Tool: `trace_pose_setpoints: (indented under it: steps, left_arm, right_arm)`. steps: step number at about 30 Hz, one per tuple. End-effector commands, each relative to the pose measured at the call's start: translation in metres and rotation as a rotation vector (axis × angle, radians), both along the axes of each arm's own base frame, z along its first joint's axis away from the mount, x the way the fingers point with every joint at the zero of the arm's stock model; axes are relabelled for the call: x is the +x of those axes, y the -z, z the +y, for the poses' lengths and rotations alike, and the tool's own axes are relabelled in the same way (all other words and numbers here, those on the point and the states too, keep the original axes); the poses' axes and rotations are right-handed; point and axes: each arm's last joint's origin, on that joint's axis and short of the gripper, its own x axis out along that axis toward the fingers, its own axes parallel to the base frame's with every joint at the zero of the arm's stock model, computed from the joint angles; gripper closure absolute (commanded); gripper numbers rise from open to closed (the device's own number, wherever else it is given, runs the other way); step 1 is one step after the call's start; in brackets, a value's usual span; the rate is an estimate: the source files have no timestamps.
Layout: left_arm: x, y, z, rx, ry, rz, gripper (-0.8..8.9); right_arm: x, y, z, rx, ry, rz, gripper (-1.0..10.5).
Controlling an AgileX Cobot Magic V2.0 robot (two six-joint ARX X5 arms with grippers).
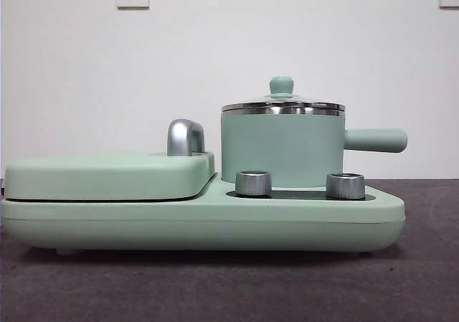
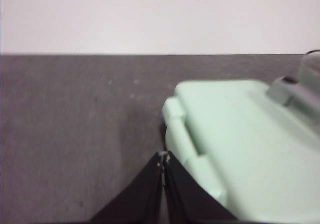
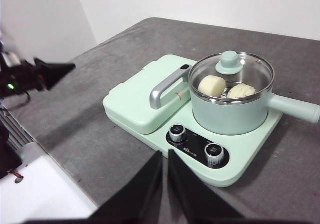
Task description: Put the buns in a small steamer
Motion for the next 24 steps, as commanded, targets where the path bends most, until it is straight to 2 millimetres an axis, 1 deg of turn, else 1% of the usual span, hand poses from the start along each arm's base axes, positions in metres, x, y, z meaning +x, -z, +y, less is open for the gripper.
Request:
trace_pose_setpoints:
  steps: [1, 4, 10, 16, 24]
  left_arm:
    - [0.002, 0.014, 0.001, -0.033, -0.018, -0.002, 8.06]
    - [0.004, 0.028, 0.001, -0.032, -0.022, 0.021, 8.06]
    - [0.007, 0.041, 0.003, -0.036, -0.089, 0.057, 8.06]
    - [0.007, 0.042, 0.005, -0.013, -0.157, 0.06, 8.06]
    - [0.007, 0.042, 0.005, -0.014, -0.157, 0.057, 8.06]
  right_arm:
    - [0.0, -0.003, 0.0, 0.0, -0.009, -0.017, 9.3]
    - [0.0, -0.003, 0.0, 0.0, -0.008, -0.017, 9.3]
    - [0.0, -0.003, 0.0, 0.0, -0.008, -0.017, 9.3]
    - [0.0, -0.003, 0.0, 0.0, -0.008, -0.017, 9.3]
    - [0.0, -0.003, 0.0, 0.0, -0.008, -0.017, 9.3]
